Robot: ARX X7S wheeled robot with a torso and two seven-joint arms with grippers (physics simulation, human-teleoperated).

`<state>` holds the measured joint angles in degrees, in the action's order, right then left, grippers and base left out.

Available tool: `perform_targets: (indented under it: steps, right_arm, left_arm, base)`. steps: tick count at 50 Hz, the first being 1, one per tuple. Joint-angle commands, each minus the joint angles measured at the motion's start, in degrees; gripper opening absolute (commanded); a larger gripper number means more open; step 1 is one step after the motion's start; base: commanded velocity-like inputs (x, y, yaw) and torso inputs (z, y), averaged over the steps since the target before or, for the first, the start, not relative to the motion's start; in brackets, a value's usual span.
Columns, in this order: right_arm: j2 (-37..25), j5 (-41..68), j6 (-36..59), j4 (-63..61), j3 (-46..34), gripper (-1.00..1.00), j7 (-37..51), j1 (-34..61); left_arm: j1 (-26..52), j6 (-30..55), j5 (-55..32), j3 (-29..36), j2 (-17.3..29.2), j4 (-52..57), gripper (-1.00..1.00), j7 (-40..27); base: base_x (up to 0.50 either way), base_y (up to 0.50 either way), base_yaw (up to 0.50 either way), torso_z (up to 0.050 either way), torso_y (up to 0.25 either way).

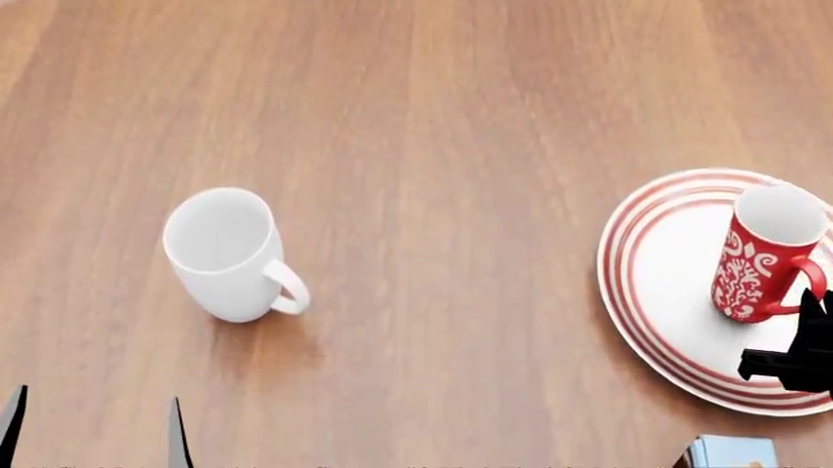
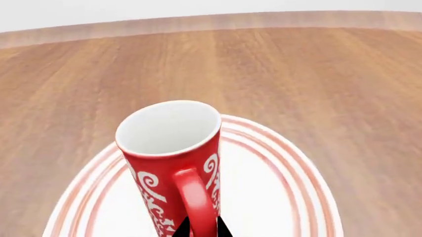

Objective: Pick up the red mug and put it on the plate

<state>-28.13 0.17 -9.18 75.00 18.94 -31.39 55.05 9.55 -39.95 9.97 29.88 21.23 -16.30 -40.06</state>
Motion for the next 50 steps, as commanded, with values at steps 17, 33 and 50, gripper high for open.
perform_targets:
  steps: [17,33,50]
  right_arm:
    - [0.4,0.1,-1.0,0.0,2.3,-1.0,-0.2,-1.1]
    - [0.2,0.3,-2.1,-0.1,1.7,1.0,-6.3,-1.3]
    - [0.2,0.5,-3.8,0.0,2.4,1.0,-11.0,-2.0]
  left_arm:
    - [0.2,-0.2,0.3,0.3,0.2,-0.1,1.0,-0.4]
    - [0.3,-0.6,0.5,0.6,0.3,-0.3,1.0,-0.5]
    - [0.5,-1.5,0.0,0.9,0.4,-0.7,1.0,-0.7]
  base:
    - [0.0,0.0,0.0,0.003,-0.035]
    - [0.0,0.0,0.0,0.003,-0.034]
    - [0.0,0.0,0.0,0.0,-0.003]
